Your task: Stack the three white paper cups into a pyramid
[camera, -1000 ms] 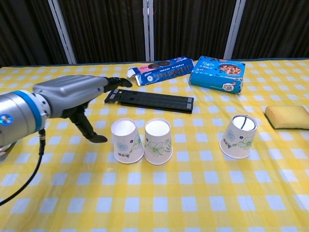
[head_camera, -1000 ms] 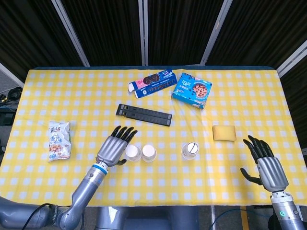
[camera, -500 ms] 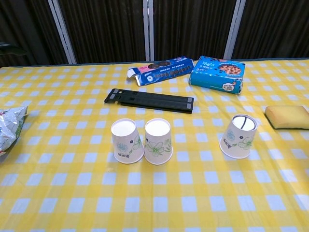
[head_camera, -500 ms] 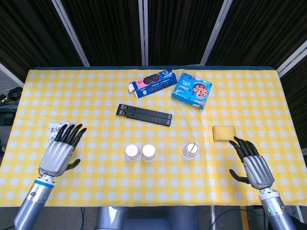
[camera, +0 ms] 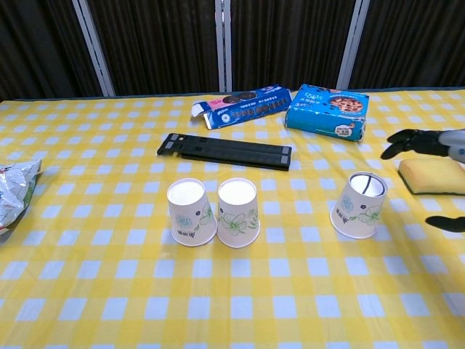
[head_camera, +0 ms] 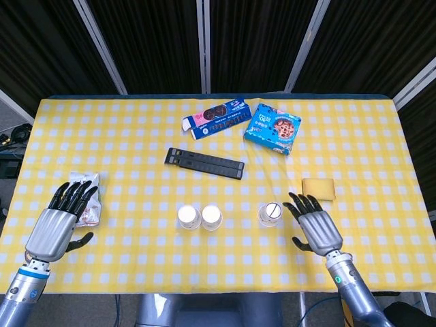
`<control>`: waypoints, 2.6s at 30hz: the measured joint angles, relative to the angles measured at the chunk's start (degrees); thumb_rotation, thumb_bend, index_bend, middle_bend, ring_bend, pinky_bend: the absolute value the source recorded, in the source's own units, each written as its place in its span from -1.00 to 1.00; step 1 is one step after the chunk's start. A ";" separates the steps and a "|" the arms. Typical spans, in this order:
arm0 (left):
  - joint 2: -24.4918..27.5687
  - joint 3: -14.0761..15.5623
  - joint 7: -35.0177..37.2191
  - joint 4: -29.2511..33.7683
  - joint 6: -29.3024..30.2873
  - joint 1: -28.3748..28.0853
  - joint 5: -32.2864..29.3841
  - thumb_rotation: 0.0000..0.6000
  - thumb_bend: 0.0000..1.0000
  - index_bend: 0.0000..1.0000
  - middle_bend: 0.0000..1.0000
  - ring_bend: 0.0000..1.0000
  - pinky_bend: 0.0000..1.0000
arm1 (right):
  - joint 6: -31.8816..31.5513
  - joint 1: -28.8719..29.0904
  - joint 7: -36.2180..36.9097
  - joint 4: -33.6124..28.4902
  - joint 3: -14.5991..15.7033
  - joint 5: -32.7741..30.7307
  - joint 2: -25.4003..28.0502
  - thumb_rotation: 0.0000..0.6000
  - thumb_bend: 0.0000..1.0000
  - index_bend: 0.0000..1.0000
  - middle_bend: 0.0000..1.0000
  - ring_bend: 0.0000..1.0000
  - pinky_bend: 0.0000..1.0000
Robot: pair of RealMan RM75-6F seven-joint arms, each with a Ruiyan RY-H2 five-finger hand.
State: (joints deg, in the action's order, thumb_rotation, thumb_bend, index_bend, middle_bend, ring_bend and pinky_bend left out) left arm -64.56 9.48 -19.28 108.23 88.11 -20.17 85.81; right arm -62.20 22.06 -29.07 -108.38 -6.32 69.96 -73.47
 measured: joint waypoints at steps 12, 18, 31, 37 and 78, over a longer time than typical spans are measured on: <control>0.17 -1.14 0.15 -0.04 -2.26 1.10 1.78 1.00 -0.61 -1.00 -1.00 -1.00 -1.00 | 1.35 5.91 -6.51 1.43 -3.76 -11.66 -6.13 1.00 -0.51 -0.58 -1.00 -1.00 -1.00; 0.06 -1.50 -0.37 0.01 -3.24 1.42 2.26 1.00 -0.61 -1.00 -1.00 -1.00 -1.00 | 1.53 7.68 -8.05 3.15 -4.42 -15.18 -7.09 1.00 -0.45 -0.53 -1.00 -1.00 -1.00; 0.21 -2.88 0.04 0.03 -4.67 2.22 2.56 1.00 -0.61 -1.00 -1.00 -1.00 -1.00 | 0.79 10.02 -8.93 5.75 -3.93 -18.71 -9.82 1.00 -0.42 -0.21 -0.89 -1.00 -0.96; 0.38 -3.61 0.48 -0.08 -5.32 2.59 2.68 1.00 -0.61 -1.00 -1.00 -1.00 -1.00 | -0.27 10.48 -8.62 5.65 -3.63 -17.92 -10.35 1.00 -0.42 -0.18 -0.86 -1.00 -0.94; 2.43 -6.41 5.15 -0.37 -7.67 4.44 3.13 1.00 -0.61 -1.00 -1.00 -1.00 -1.00 | -8.89 26.74 -22.16 -7.01 -10.37 -21.88 -21.97 1.00 -0.42 -0.18 -0.85 -1.00 -0.90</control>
State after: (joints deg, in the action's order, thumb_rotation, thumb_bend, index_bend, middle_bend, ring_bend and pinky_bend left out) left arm -62.13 3.07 -14.13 107.86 80.44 -15.73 88.94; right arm -71.09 48.80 -51.23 -115.40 -16.69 48.08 -95.44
